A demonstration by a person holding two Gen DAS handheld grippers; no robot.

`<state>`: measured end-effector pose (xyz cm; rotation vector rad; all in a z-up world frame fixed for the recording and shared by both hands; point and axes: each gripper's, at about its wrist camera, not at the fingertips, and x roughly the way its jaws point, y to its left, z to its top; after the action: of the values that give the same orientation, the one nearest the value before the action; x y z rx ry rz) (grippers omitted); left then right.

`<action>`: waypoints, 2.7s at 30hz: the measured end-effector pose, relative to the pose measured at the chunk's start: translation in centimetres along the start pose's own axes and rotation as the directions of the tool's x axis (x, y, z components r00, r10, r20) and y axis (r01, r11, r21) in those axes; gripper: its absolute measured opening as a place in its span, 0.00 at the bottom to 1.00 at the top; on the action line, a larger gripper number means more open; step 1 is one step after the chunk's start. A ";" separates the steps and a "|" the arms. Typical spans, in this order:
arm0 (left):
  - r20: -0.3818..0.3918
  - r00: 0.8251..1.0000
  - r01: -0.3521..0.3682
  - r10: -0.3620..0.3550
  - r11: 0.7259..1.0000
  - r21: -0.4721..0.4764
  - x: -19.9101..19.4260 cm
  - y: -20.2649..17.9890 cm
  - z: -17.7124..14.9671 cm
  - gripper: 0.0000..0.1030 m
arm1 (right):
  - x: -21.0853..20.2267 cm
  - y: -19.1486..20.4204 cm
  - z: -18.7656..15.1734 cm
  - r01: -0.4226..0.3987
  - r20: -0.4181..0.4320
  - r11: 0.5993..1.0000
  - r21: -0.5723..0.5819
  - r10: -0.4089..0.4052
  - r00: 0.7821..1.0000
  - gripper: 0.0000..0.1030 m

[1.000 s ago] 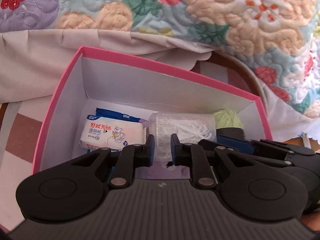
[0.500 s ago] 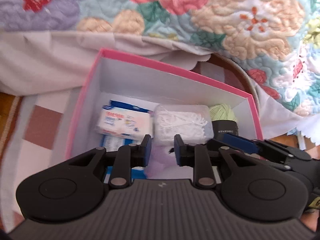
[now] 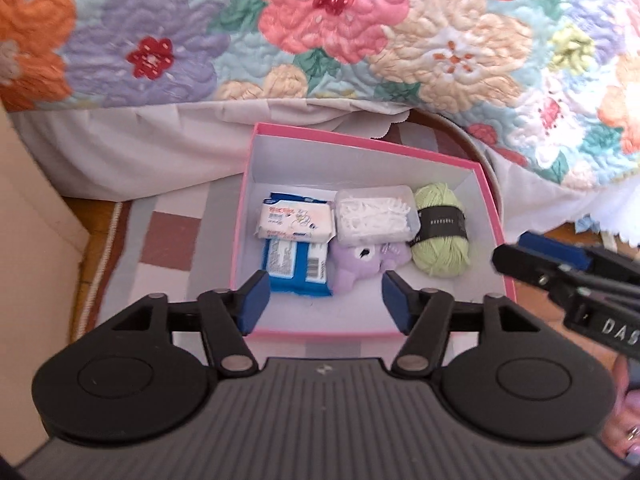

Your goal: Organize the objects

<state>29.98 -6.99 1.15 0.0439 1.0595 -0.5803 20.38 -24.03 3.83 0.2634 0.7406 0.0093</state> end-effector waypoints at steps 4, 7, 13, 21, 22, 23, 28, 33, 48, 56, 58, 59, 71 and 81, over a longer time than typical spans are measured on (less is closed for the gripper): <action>0.001 0.999 -0.032 0.032 0.999 0.022 -2.8 -0.1 -1.0 0.69 | -2.4 1.1 -0.6 0.037 0.020 0.999 -0.032 -0.037 0.999 0.59; 0.015 0.998 -0.059 0.058 0.998 0.033 -4.6 -0.2 -1.8 0.72 | -3.7 1.7 -1.3 0.054 0.028 0.998 -0.035 -0.053 0.998 0.66; 0.038 0.996 -0.077 0.075 0.995 0.068 -7.0 -0.5 -3.9 0.81 | -5.6 3.1 -3.0 0.083 0.028 0.995 -0.056 -0.082 0.996 0.91; 0.061 0.993 -0.102 0.096 0.990 0.100 -8.9 -1.1 -6.6 0.98 | -7.8 4.5 -4.6 0.114 0.032 0.990 -0.082 -0.111 0.993 1.00; 0.063 0.993 -0.106 0.100 0.989 0.102 -9.1 -1.1 -6.9 0.99 | -8.1 4.6 -4.7 0.113 0.036 0.990 -0.084 -0.110 0.993 1.00; 0.060 0.993 -0.104 0.098 0.989 0.101 -9.2 -1.1 -7.2 1.00 | -8.4 4.8 -4.9 0.116 0.042 0.990 -0.083 -0.113 0.993 1.00; 0.032 0.994 -0.109 0.107 0.991 0.074 -9.5 -0.5 -8.3 1.00 | -9.3 4.9 -5.6 0.102 0.035 0.994 -0.038 -0.101 0.994 1.00; 0.028 0.992 -0.123 0.121 0.991 0.046 -9.9 0.0 -9.0 1.00 | -9.0 4.1 -6.3 0.074 -0.045 0.997 0.027 -0.072 0.996 1.00; -0.028 0.985 -0.169 0.169 0.985 0.024 -10.4 -0.1 -10.6 1.00 | -9.8 4.9 -7.6 0.116 -0.097 0.993 -0.007 -0.116 0.989 1.00; -0.050 0.979 -0.195 0.196 0.980 0.032 -11.0 -0.3 -11.1 1.00 | -10.5 5.3 -7.8 0.140 -0.096 0.990 -0.010 -0.141 0.985 1.00; -0.044 0.978 -0.202 0.205 0.978 0.049 -11.0 -0.4 -11.2 1.00 | -10.6 5.5 -8.0 0.162 -0.090 0.986 -0.028 -0.164 0.982 1.00; -0.045 0.977 -0.204 0.207 0.977 0.056 -11.0 -0.4 -11.3 1.00 | -10.7 5.6 -8.0 0.172 -0.092 0.984 -0.040 -0.175 0.980 1.00; -0.098 0.973 -0.201 0.208 0.977 0.077 -9.9 -0.1 -11.3 1.00 | -10.2 6.1 -8.3 0.201 -0.161 0.976 -0.084 -0.213 0.964 1.00; -0.090 0.975 -0.194 0.203 0.976 0.095 -10.0 -0.3 -11.5 1.00 | -10.0 6.1 -8.7 0.238 -0.204 0.966 -0.096 -0.253 0.946 1.00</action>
<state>17.03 0.50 3.74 0.2537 1.1112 -0.4450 7.68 -17.10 5.79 0.1018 0.9835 -0.1758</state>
